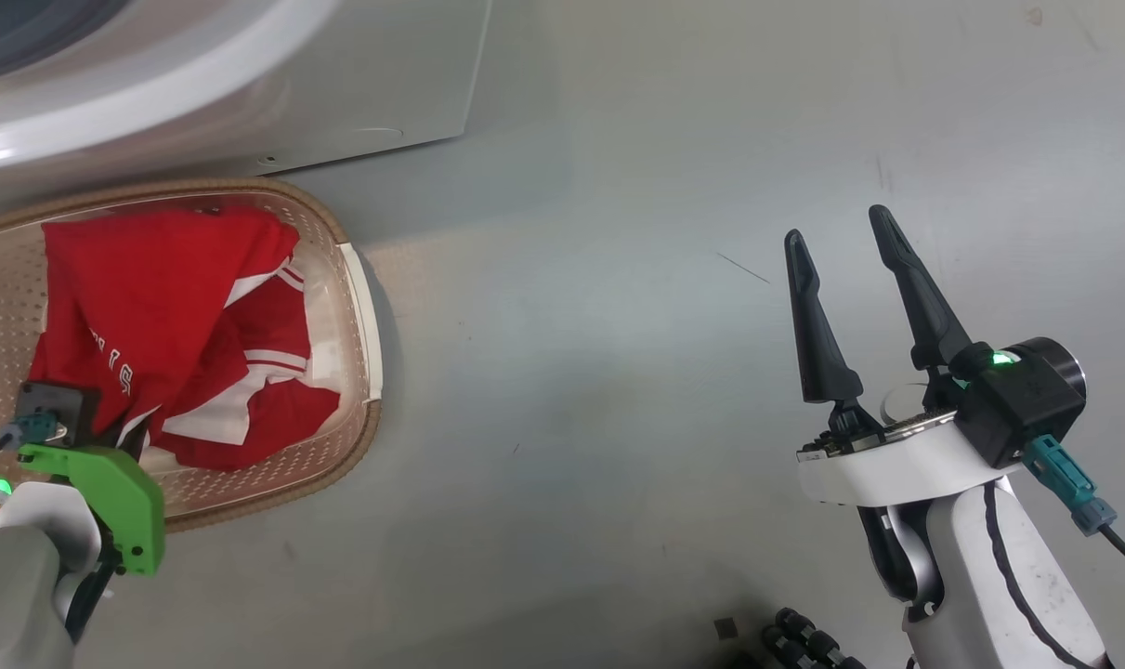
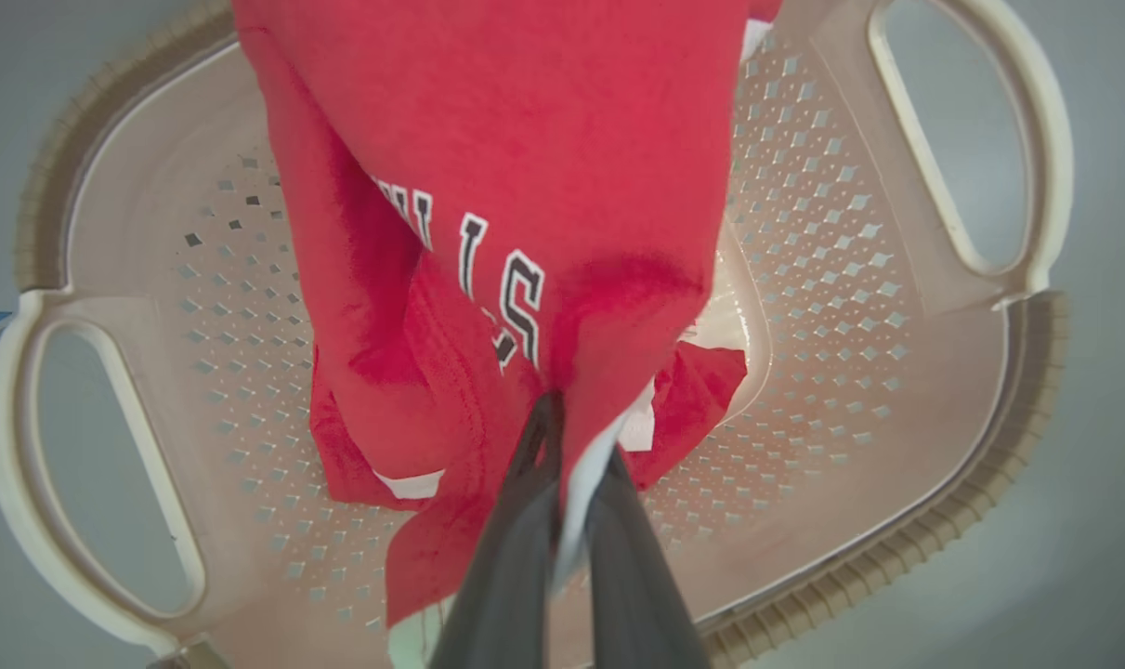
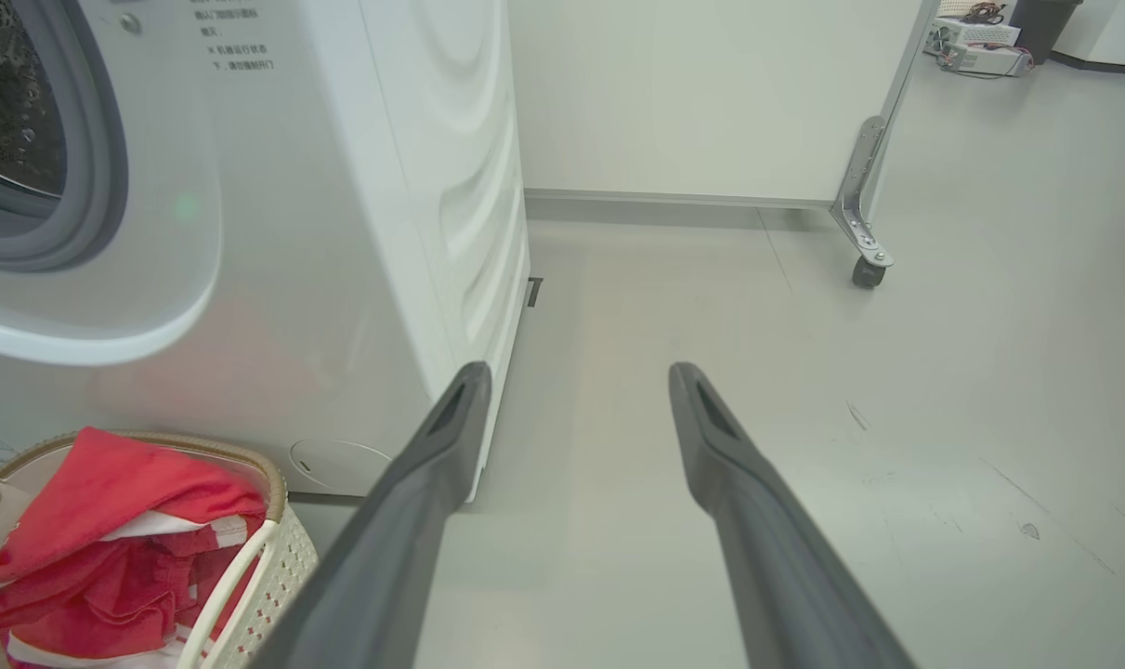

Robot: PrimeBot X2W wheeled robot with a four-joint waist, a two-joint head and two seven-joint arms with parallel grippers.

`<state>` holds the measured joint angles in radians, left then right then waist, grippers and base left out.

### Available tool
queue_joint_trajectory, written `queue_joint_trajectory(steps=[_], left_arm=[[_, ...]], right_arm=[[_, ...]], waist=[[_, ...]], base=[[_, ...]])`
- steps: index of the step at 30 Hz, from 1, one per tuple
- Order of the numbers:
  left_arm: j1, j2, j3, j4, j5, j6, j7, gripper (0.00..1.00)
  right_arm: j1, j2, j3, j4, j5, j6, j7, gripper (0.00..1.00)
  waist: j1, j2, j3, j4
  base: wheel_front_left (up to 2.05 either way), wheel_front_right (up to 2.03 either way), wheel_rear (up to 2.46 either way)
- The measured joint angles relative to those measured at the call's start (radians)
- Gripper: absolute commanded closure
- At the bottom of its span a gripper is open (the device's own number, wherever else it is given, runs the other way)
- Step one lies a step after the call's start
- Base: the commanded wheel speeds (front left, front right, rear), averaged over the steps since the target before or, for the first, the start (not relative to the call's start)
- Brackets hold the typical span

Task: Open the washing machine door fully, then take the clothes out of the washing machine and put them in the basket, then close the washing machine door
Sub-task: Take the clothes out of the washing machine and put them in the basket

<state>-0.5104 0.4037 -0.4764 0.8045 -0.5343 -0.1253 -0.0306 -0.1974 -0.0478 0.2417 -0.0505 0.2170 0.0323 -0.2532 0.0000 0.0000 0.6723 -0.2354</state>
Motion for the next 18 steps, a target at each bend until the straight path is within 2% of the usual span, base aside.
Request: queue_joint_trajectory(steps=[13,14,15,16,18], left_arm=[[-0.036,-0.032,0.013,0.149,-0.023,0.0,0.03,1.0],[-0.04,-0.039,0.015,0.155,-0.031,0.0,0.03,0.67],[-0.045,-0.046,0.015,0.159,-0.036,0.0,0.03,0.13],[-0.051,-0.05,0.015,0.16,-0.037,0.0,0.029,0.0],[-0.068,-0.061,0.016,0.171,-0.038,0.0,0.027,0.0]], right_arm=[[-0.004,0.0,0.007,-0.001,-0.026,-0.002,0.0,0.0],[-0.005,0.001,0.007,-0.001,-0.028,-0.004,0.0,0.0],[-0.006,0.0,0.007,-0.001,-0.029,-0.005,0.0,0.0],[-0.007,0.0,0.007,-0.001,-0.03,-0.005,0.0,0.0],[-0.009,0.001,0.005,-0.001,-0.034,-0.009,0.0,0.0]], waist=[[0.0,0.0,0.016,0.013],[0.0,0.0,0.016,0.014],[0.0,0.0,0.016,0.016],[0.0,0.0,0.016,0.017],[0.0,0.0,0.015,0.021]], base=[[0.0,0.0,0.0],[0.0,0.0,0.0],[0.0,0.0,0.0],[0.0,0.0,0.0],[0.0,0.0,0.0]])
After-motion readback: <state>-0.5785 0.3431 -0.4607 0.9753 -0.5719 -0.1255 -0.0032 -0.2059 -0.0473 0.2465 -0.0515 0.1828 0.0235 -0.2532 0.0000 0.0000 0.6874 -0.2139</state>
